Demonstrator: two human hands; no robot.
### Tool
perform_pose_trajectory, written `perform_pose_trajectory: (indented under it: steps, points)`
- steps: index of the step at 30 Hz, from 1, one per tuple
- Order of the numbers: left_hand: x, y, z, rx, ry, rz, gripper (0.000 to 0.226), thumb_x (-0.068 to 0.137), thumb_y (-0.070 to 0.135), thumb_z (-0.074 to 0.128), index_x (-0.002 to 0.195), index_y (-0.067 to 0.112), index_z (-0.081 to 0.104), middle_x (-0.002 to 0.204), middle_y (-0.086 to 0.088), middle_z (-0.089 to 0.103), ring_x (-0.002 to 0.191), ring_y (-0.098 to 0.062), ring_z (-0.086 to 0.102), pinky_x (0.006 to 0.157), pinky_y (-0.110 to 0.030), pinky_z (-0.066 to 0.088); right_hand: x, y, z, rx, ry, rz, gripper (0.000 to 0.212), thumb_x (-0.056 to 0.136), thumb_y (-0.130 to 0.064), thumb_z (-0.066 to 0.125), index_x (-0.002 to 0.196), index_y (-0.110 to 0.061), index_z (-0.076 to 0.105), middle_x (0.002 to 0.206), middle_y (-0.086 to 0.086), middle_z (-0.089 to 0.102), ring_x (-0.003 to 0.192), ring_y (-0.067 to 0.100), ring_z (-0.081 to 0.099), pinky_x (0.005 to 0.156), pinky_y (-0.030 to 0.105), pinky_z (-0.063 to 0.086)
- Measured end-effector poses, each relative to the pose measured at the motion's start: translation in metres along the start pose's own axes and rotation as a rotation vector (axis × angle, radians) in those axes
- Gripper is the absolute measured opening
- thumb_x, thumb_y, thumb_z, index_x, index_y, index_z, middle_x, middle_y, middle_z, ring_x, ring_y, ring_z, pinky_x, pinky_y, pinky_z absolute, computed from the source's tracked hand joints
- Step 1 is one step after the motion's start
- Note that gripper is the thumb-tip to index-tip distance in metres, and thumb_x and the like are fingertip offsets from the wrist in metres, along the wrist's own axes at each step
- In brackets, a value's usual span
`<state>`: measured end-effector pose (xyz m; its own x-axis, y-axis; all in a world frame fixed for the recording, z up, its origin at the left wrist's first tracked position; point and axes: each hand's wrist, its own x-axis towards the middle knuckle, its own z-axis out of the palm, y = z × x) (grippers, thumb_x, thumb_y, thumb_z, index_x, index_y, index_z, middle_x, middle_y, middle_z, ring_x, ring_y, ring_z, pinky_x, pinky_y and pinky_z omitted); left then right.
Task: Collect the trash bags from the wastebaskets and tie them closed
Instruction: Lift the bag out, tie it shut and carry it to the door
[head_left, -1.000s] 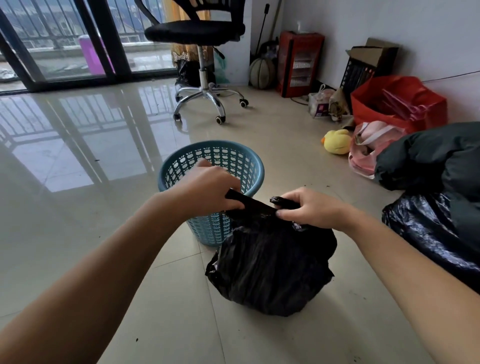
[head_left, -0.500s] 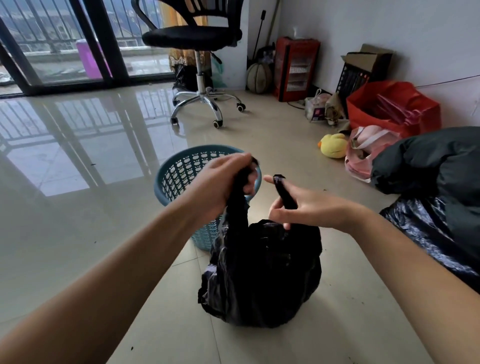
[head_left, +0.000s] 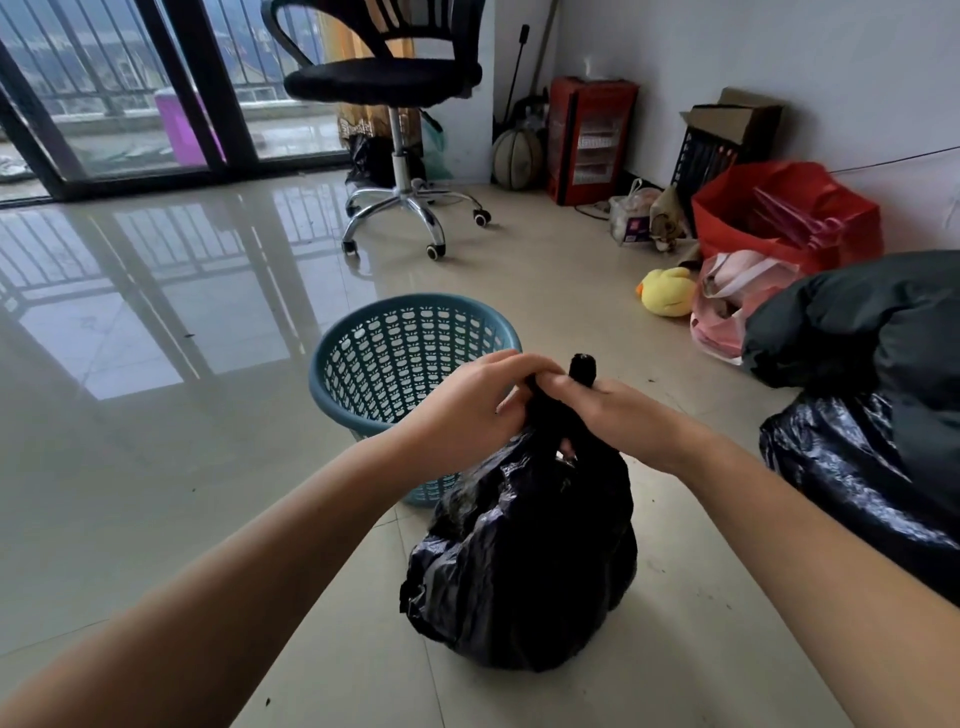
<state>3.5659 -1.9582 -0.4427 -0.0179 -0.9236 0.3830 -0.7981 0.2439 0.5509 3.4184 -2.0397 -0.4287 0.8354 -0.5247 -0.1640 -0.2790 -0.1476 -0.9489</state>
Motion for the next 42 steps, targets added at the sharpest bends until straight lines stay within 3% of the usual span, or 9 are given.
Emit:
perform_pose_trajectory:
  steps: [3,6,9,15,19,22,28,36,42]
  points:
    - [0.001,-0.001,-0.002,0.128,-0.019,-0.014,0.011,0.083,0.02,0.062,0.092,0.012,0.061,0.087,0.006,0.057,0.083,-0.009,0.052,0.078,-0.027,0.047,0.001,0.003,-0.004,-0.052,-0.028,-0.022,0.044,0.099,-0.039,0.033,0.093,-0.014,0.068,0.079,0.001,0.07,0.076,0.008,0.067,0.071,0.01,0.05]
    - [0.001,-0.001,0.0,0.177,0.077,-0.052,0.017,0.08,0.034,0.052,0.075,0.018,0.051,0.079,0.005,0.051,0.074,-0.017,0.05,0.068,-0.032,0.044,0.0,0.003,-0.004,-0.031,-0.011,0.015,0.052,0.1,-0.041,0.032,0.061,-0.029,0.065,0.052,-0.008,0.058,0.053,0.008,0.057,0.055,0.013,0.047]
    - [0.002,-0.004,0.001,-0.016,0.324,-0.241,0.016,0.08,0.023,0.052,0.068,0.014,0.047,0.069,0.003,0.048,0.066,-0.015,0.048,0.062,-0.025,0.039,0.004,0.01,-0.005,0.059,-0.098,0.015,0.041,0.1,-0.043,0.031,0.073,-0.017,0.05,0.053,-0.001,0.041,0.048,0.014,0.042,0.056,0.022,0.043]
    - [-0.005,0.01,0.018,-0.837,0.041,-0.665,0.022,0.094,0.02,0.055,0.113,0.009,0.052,0.089,-0.006,0.063,0.078,-0.014,0.062,0.079,-0.032,0.054,0.012,0.023,-0.006,0.143,-0.125,0.098,0.037,0.099,-0.039,0.031,0.08,-0.013,0.049,0.043,-0.008,0.027,0.039,0.009,0.022,0.046,0.022,0.036]
    - [-0.012,0.01,0.028,-0.411,-0.24,-0.339,0.059,0.087,0.024,0.065,0.137,0.025,0.033,0.113,0.01,0.06,0.103,-0.002,0.06,0.093,-0.019,0.049,0.012,0.022,-0.015,0.369,-0.065,0.084,0.037,0.097,-0.039,0.036,0.087,-0.015,0.062,0.045,-0.006,0.034,0.04,0.009,0.03,0.05,0.019,0.04]
    - [-0.014,0.01,0.038,-0.232,-0.17,-0.277,0.035,0.089,0.011,0.057,0.121,0.023,0.051,0.097,0.008,0.063,0.091,-0.007,0.062,0.085,-0.02,0.05,0.005,0.019,-0.018,0.465,-0.266,0.077,0.043,0.089,-0.046,0.038,0.075,-0.012,0.062,0.05,-0.002,0.039,0.049,0.015,0.035,0.062,0.025,0.043]
    - [-0.007,-0.002,0.027,-0.4,-0.105,-0.589,0.014,0.079,-0.003,0.05,0.081,-0.002,0.064,0.067,-0.01,0.054,0.065,-0.021,0.05,0.057,-0.028,0.039,0.005,0.026,-0.028,-0.021,-0.365,0.007,0.012,0.088,-0.007,0.06,0.088,-0.019,0.06,0.076,0.004,0.052,0.065,0.015,0.046,0.058,0.016,0.044]
    - [-0.009,-0.004,0.029,-1.184,-0.141,-0.896,0.037,0.101,0.03,0.036,0.098,0.003,0.062,0.085,-0.017,0.073,0.075,-0.023,0.072,0.071,-0.031,0.058,0.017,0.037,-0.011,-0.589,0.339,-0.276,0.015,0.084,-0.007,0.062,0.086,-0.016,0.05,0.07,-0.005,0.062,0.062,0.0,0.059,0.06,0.012,0.042]
    - [-0.009,-0.015,0.028,-1.349,-0.15,-0.998,0.015,0.094,0.014,0.05,0.095,0.004,0.061,0.08,-0.008,0.059,0.071,-0.017,0.059,0.083,-0.04,0.054,0.018,0.042,-0.006,-0.611,0.148,-0.423,0.011,0.083,-0.009,0.065,0.092,-0.01,0.059,0.088,0.001,0.064,0.081,0.015,0.06,0.074,0.021,0.045]
